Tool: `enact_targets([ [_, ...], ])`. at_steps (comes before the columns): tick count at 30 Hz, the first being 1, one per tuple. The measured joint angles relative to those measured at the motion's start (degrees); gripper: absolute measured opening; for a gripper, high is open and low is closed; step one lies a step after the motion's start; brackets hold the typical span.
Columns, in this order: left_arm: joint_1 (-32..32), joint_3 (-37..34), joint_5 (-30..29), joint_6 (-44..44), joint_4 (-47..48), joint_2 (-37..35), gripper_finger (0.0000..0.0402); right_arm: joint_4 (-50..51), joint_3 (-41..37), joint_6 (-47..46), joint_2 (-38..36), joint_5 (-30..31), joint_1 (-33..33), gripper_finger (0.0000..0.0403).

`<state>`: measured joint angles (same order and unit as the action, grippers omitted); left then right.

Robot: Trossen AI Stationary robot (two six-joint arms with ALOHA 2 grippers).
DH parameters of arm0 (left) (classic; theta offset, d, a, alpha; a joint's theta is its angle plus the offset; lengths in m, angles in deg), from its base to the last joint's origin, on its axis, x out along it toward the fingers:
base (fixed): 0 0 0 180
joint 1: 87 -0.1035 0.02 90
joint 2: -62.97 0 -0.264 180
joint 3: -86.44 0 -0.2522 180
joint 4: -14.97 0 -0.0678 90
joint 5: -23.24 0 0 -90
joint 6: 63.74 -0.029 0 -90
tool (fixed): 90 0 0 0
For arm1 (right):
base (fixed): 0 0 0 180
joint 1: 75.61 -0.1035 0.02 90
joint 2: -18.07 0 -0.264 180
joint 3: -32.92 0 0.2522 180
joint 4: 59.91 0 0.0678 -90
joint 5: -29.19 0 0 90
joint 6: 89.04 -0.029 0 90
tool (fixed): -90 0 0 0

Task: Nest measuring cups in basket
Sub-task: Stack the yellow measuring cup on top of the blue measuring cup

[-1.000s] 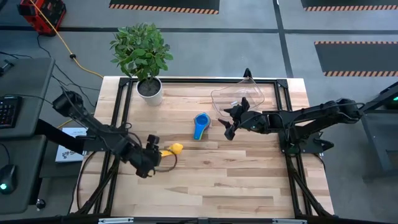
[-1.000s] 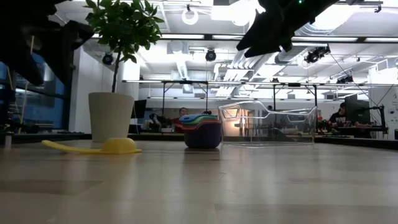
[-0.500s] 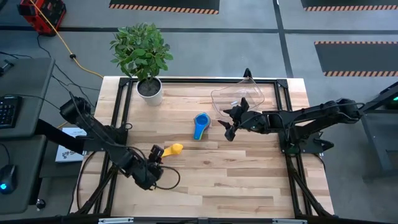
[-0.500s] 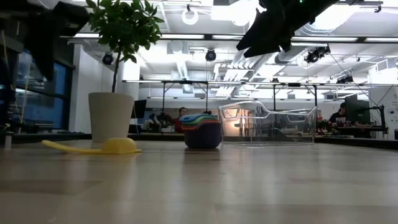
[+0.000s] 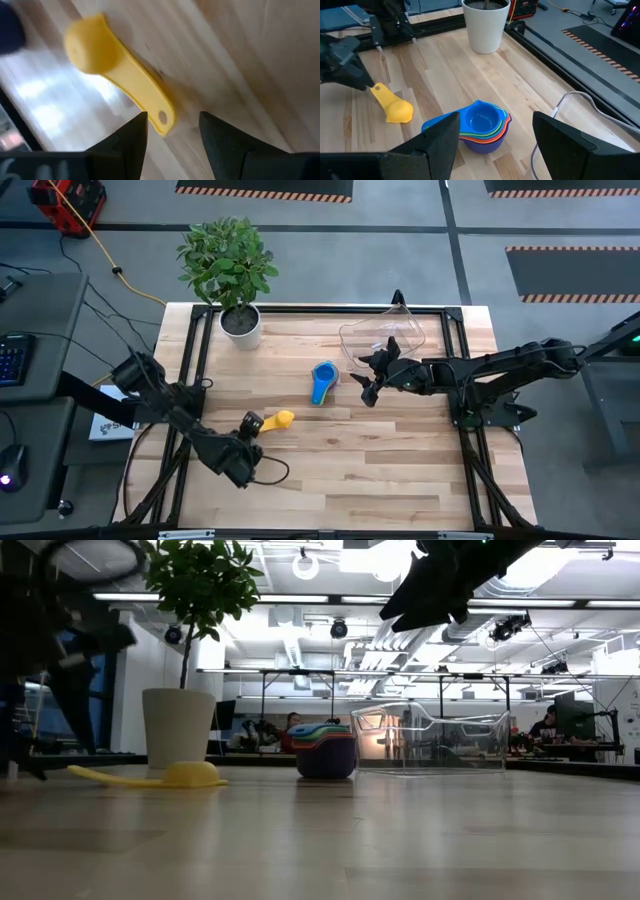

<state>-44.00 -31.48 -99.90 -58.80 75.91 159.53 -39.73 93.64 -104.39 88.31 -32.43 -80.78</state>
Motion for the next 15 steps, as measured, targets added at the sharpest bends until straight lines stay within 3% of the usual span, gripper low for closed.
enact_targets([
  [4,-0.56,-0.90,1.15,1.23,-0.15,1.11,0.0170,0.00,0.00,-0.07,0.00,-0.02,0.00,0.0243],
  [15,-2.62,-3.35,-2.66,-0.81,-4.41,1.04,0.0170,0.00,0.00,-0.25,0.00,-0.09,0.00,0.0243],
])
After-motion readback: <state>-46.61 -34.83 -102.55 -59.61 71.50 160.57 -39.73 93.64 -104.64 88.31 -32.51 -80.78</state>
